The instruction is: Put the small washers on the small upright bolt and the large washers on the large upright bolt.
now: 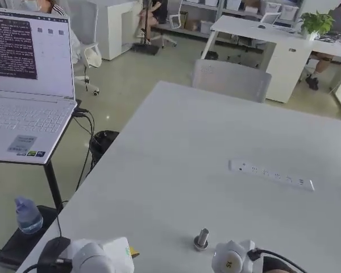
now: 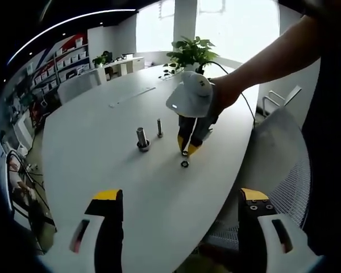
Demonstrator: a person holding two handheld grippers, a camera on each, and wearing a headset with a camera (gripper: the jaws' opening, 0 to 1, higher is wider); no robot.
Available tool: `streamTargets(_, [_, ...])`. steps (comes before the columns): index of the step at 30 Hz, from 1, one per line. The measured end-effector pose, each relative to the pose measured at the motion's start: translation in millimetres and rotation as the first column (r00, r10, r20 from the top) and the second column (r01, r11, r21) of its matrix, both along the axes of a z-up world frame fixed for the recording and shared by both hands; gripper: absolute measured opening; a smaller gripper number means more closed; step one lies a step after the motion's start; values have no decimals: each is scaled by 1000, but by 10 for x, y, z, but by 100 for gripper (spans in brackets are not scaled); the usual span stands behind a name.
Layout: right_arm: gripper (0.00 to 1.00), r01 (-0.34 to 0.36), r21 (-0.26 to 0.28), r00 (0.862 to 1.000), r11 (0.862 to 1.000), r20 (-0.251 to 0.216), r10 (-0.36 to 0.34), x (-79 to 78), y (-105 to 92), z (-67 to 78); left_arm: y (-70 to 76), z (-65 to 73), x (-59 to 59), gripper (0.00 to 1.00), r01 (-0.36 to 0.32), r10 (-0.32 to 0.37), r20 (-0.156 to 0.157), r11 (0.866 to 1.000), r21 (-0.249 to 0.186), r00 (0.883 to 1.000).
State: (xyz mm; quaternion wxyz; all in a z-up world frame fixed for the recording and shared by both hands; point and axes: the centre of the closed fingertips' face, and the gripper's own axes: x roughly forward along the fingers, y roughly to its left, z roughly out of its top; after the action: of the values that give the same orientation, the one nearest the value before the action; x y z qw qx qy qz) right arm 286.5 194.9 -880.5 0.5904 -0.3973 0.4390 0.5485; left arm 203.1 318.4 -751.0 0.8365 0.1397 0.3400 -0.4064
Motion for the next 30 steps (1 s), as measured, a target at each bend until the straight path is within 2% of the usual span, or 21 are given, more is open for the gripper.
streamTargets(2, [13,-18,21,1000,1000,1,18,-11,-7,3,22,40,-3,83,-23,23,-4,1000,-4,1000])
streamTargets(3, [13,4,30,1000,1000,-14,-4,-6,-6,5,9,76,-3,83,-37,37,-2,999,-29,999])
streamTargets(4, [13,23,29,999,999,-27,-22,-11,-9,7,10,78,-9,83,-37,37,0,999,-28,999])
streamTargets(7, [13,3,20,1000,1000,-18,-2,3,-24,1,33,37,-31,83,-43,43,-2,999,-5,999])
streamTargets(17, [13,14,17,999,1000,-32,-14,45,-71,53,67,-10,-78,82,-79,79,-15,997,-4,997])
streamTargets(24, [13,44,35,999,998,-20,-43,161,-169,255,65,5,-29,82,-85,85,-9,996,-16,996])
streamTargets(30, [13,79,43,997,996,4,-79,334,-336,425,28,15,12,82,-76,76,-7,997,-12,997])
